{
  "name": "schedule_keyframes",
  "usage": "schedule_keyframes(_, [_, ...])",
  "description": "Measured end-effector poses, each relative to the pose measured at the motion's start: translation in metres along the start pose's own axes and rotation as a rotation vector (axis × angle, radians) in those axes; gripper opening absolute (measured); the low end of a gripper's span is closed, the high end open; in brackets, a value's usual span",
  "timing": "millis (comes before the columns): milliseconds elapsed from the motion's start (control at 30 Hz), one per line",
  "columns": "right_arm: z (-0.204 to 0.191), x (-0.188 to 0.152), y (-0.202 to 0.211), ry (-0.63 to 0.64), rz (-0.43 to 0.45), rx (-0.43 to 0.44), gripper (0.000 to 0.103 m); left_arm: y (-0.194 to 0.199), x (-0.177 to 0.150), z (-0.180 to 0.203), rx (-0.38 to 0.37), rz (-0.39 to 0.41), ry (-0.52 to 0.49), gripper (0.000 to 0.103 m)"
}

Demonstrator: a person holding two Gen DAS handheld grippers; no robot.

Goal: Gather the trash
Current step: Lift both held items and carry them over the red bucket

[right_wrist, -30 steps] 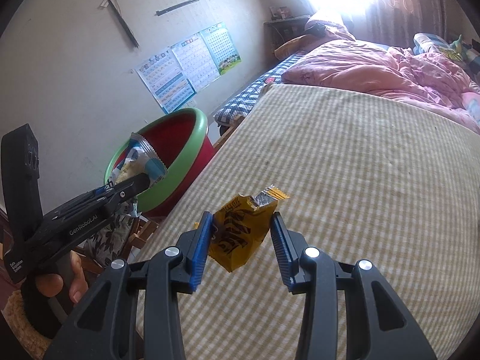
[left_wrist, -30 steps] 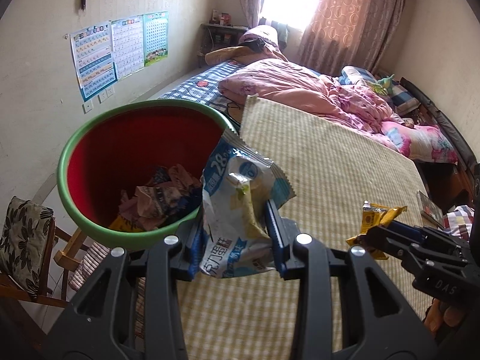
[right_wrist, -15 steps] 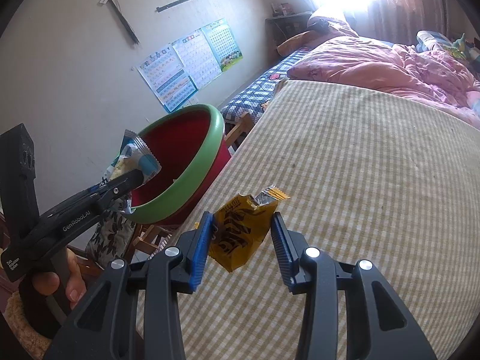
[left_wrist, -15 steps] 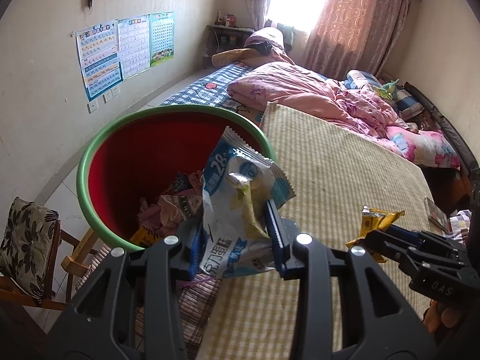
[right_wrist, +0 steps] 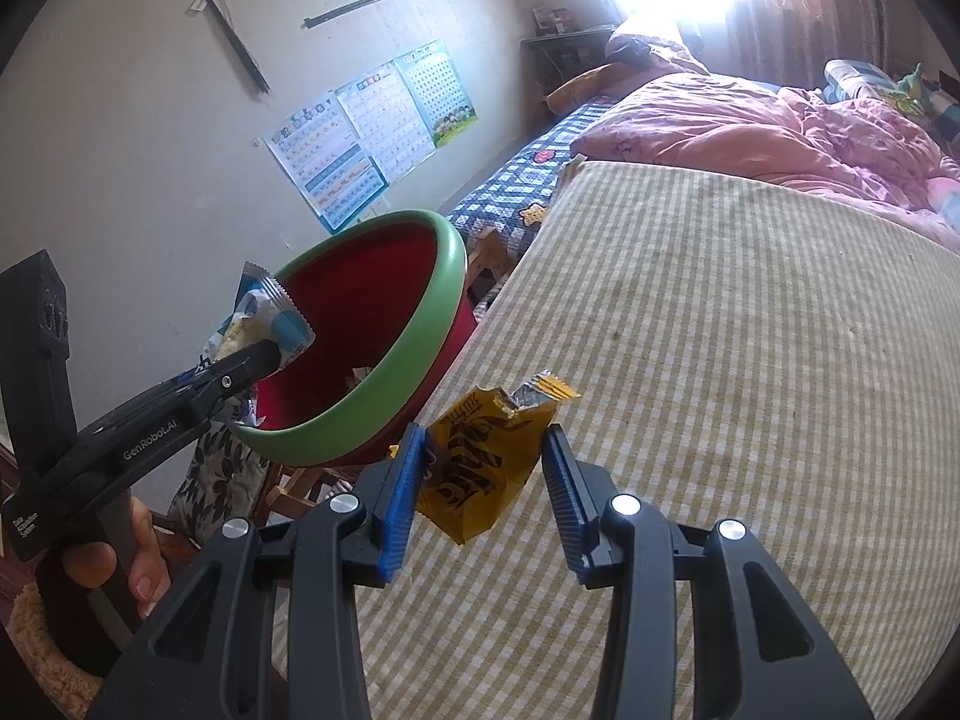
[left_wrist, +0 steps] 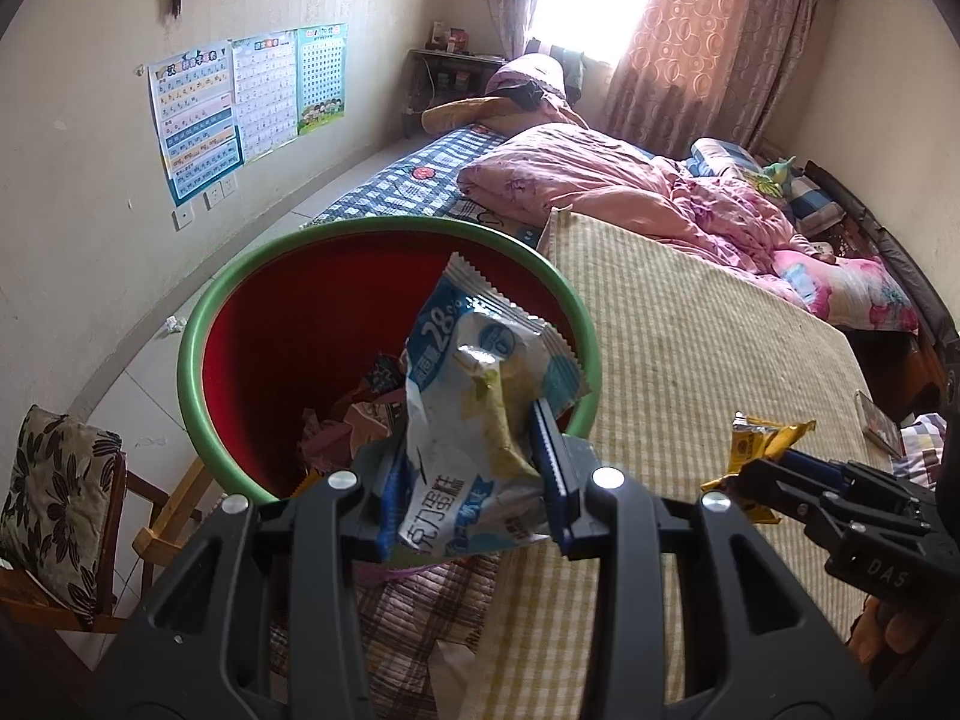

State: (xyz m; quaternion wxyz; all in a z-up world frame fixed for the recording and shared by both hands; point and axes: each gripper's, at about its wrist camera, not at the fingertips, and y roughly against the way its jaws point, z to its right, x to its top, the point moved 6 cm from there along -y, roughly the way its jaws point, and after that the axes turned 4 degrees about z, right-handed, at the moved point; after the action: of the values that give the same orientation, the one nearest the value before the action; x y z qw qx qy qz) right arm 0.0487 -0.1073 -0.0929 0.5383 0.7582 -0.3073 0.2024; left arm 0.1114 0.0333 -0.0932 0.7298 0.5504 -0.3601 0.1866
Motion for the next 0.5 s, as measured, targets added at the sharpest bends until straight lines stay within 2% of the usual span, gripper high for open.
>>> schedule_keyframes(500, [-0.0105,0.0102,-0.0063,-0.013,0.029,-0.028,0.040,-0.0070,0.0080,-0.0082,-0.016,0.005,-0.026,0.035])
